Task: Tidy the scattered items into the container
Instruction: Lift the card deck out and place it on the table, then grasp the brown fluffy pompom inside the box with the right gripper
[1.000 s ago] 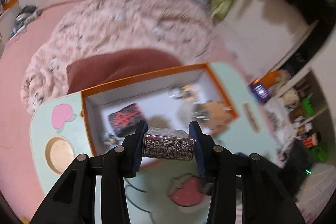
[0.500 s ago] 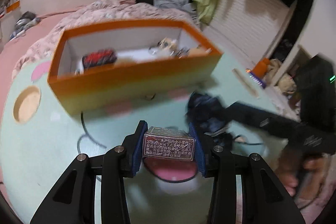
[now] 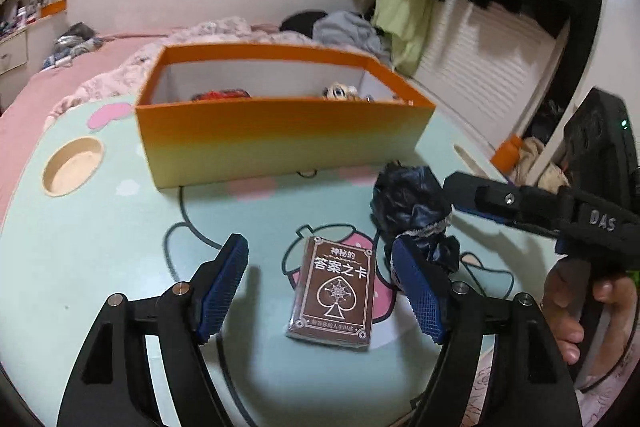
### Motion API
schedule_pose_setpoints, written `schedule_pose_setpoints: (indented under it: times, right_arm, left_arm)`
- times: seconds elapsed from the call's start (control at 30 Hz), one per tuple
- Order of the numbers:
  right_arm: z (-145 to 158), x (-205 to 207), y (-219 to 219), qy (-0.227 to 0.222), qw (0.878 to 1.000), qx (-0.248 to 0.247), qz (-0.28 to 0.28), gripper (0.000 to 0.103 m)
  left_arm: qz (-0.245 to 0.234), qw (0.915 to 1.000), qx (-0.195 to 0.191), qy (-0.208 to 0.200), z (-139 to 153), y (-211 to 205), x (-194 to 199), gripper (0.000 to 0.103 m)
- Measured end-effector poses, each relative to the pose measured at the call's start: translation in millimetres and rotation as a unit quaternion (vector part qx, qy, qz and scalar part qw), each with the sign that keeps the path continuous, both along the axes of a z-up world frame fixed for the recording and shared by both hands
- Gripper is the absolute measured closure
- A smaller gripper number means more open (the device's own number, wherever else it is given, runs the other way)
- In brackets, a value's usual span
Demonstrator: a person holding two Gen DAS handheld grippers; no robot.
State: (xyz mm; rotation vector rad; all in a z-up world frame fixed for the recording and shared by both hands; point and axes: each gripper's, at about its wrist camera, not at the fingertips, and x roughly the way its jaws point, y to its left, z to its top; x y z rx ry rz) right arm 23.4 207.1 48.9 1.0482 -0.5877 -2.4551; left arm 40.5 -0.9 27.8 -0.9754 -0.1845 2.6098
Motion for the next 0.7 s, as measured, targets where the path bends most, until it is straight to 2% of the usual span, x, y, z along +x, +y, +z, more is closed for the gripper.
schedule_pose_setpoints:
  times: [0.17, 0.5, 0.7]
  right_arm:
    - [-0.2, 0.2, -3.7, -0.001, 1.000, 0.011, -0.001, 0.030]
    - [3.4, 0.3, -11.4, 0.004, 0.999, 0.034, 0.007, 0.030]
    - [5.2, 1.4, -13.6, 0.006, 0.999, 0.041, 0.010, 0.030]
  left_arm:
    - [0.030, 0.9988, -0.020, 0.032, 6.6, 0.4, 10.7, 0.028]
    - [0.023, 0.9960, -0.060, 0.062, 9.3, 12.6, 23.2, 0.028]
    - [0.028, 0.9951, -0.061, 0.072, 11.7, 11.2, 26.8, 0.028]
